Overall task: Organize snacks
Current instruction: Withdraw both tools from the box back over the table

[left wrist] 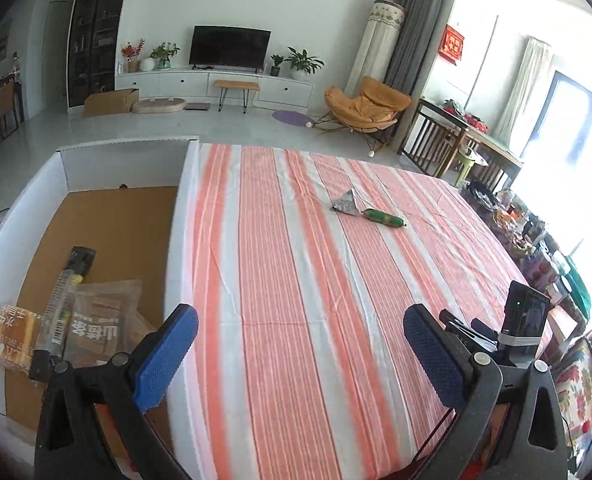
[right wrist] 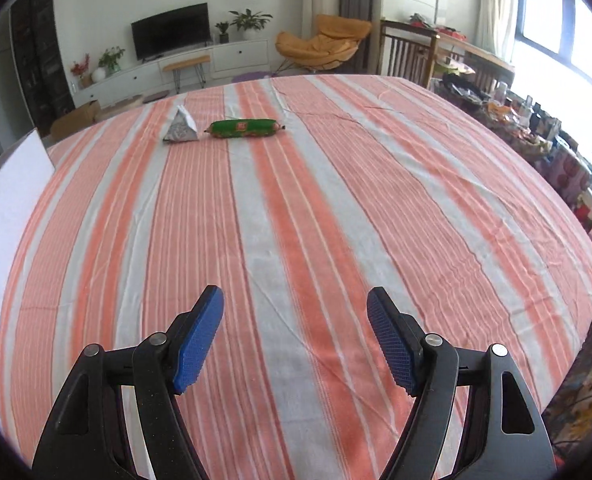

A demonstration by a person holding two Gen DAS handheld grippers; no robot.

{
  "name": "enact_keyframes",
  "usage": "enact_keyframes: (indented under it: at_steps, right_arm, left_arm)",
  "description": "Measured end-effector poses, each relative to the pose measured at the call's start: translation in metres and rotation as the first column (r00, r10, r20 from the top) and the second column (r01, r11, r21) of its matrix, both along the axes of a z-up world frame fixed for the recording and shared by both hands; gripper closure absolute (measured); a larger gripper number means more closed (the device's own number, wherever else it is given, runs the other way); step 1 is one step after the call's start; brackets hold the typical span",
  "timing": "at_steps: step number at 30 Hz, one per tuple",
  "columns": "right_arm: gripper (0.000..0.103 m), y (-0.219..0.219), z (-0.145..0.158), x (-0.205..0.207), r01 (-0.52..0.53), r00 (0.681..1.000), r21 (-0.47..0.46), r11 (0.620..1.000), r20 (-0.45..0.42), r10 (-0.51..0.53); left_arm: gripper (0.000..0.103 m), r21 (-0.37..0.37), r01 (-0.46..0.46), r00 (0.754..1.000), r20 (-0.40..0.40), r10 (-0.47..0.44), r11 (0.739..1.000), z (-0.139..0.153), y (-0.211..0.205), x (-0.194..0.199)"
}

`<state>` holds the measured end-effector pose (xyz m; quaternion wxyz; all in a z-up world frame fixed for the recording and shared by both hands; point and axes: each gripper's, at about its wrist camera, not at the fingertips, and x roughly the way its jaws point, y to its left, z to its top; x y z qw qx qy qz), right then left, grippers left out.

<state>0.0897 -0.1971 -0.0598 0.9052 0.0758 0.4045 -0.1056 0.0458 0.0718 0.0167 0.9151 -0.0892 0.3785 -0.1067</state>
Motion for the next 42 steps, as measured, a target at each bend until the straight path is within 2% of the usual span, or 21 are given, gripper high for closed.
enact_keyframes:
  at_steps: [2,5,7,11,18,24,27,33,42]
  right_arm:
    - [0.026,-0.012,-0.003,0.001,0.038,0.999,0.066,0.997,0.016,-0.039]
    - [0.026,-0.016,-0.009,0.005,0.082,0.997,0.079,0.994,-0.008,-0.081]
    - [0.025,-0.017,-0.016,0.012,0.087,0.996,0.084,0.993,-0.042,-0.084]
    - [0.025,-0.014,-0.022,0.014,0.093,0.994,0.068,0.993,-0.067,-0.088]
    - [0.025,-0.010,-0.026,0.014,0.078,0.994,0.048,0.996,-0.076,-0.075]
    - [0.025,-0.008,-0.026,0.013,0.076,0.994,0.039,0.996,-0.079,-0.072]
    - [0.022,-0.007,-0.026,0.013,0.070,0.994,0.035,0.997,-0.082,-0.067]
    - [0.017,0.003,-0.029,0.015,0.047,0.993,-0.021,0.999,-0.104,-0.049]
    - [0.013,0.003,-0.029,0.014,0.036,0.994,-0.020,0.999,-0.104,-0.038]
  left_arm:
    - [0.001,0.024,0.057,0.998,-0.035,-0.056,0.998,-0.014,-0.036,0.008]
    - [0.001,0.056,0.125,0.989,-0.087,-0.120,0.991,-0.043,-0.081,0.025]
    - [0.001,0.103,0.134,0.987,-0.107,-0.123,0.986,-0.063,-0.099,0.039]
    - [0.001,0.192,0.104,0.988,-0.133,-0.079,0.976,-0.102,-0.117,0.062]
    - [0.001,0.248,0.074,0.989,-0.143,-0.039,0.966,-0.137,-0.116,0.078]
    - [0.001,0.264,0.073,0.984,-0.175,-0.026,0.962,-0.156,-0.109,0.082]
    - [0.001,0.253,0.049,0.989,-0.145,-0.012,0.966,-0.156,-0.107,0.079]
    - [0.000,0.253,0.049,0.989,-0.145,-0.012,0.966,-0.156,-0.107,0.079]
    - [0.000,0.253,0.049,0.989,-0.145,-0.012,0.966,-0.156,-0.107,0.079]
